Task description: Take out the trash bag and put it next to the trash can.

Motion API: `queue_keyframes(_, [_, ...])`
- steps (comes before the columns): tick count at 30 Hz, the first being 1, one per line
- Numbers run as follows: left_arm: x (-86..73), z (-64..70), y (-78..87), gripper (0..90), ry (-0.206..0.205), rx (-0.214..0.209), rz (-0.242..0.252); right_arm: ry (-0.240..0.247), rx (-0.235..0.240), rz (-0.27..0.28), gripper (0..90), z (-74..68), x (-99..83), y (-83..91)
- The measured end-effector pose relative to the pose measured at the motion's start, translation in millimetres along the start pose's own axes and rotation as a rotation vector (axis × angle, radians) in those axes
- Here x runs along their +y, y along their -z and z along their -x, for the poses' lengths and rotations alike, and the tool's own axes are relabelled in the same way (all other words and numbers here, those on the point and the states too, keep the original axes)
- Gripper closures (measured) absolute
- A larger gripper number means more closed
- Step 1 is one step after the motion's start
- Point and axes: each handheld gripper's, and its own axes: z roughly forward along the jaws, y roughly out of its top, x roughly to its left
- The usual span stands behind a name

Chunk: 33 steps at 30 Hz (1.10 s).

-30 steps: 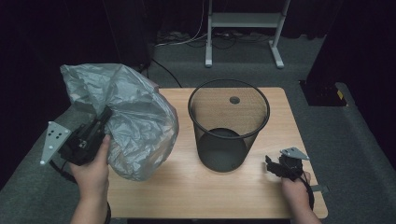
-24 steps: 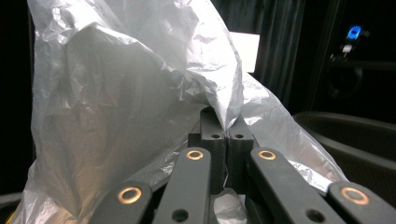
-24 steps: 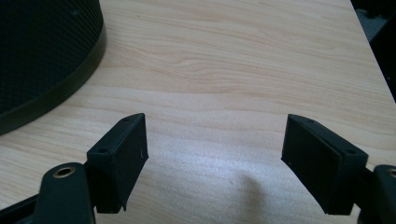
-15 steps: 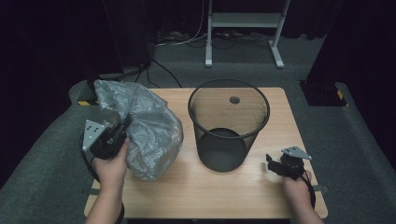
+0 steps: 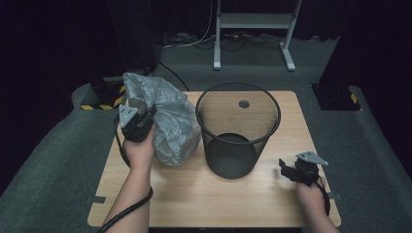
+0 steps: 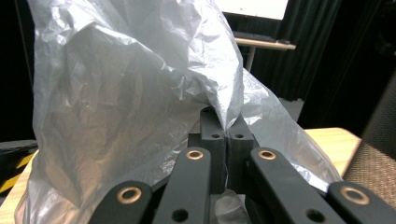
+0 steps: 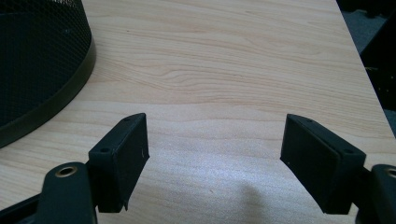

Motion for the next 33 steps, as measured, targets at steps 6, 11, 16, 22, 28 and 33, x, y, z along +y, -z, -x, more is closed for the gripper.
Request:
queue_keyframes(6, [-1.9, 3.1, -29.1, 88.9, -0.014, 0.015, -0.022, -0.007, 0.002, 0.006, 23.2, 1.0, -0.6, 0.5])
queue_keyframes(11, [-6.3, 10.1, -57.4, 88.8, -0.002, 0.019, -0.032, -0.015, 0.017, -0.005, 23.7, 2.1, -2.3, -0.1])
queue_keyframes(16, [-19.6, 18.3, -76.2, 88.8, -0.012, 0.017, -0.098, -0.014, 0.022, 0.004, 23.7, 2.4, -1.4, 0.4])
queue_keyframes(22, [-38.2, 21.2, -87.0, 88.5, -0.023, 0.004, -0.218, -0.007, 0.023, -0.009, 23.8, 1.1, -3.1, -1.2])
queue_keyframes(28, [-46.7, 26.3, -88.4, 84.8, -0.057, -0.002, -0.295, 0.009, 0.035, -0.004, 23.8, -1.4, -2.2, -0.7])
queue_keyframes(33, [-36.0, 24.2, -82.1, 63.6, 0.007, 0.018, -0.257, 0.009, 0.034, -0.009, 23.8, -2.1, -2.4, -1.6])
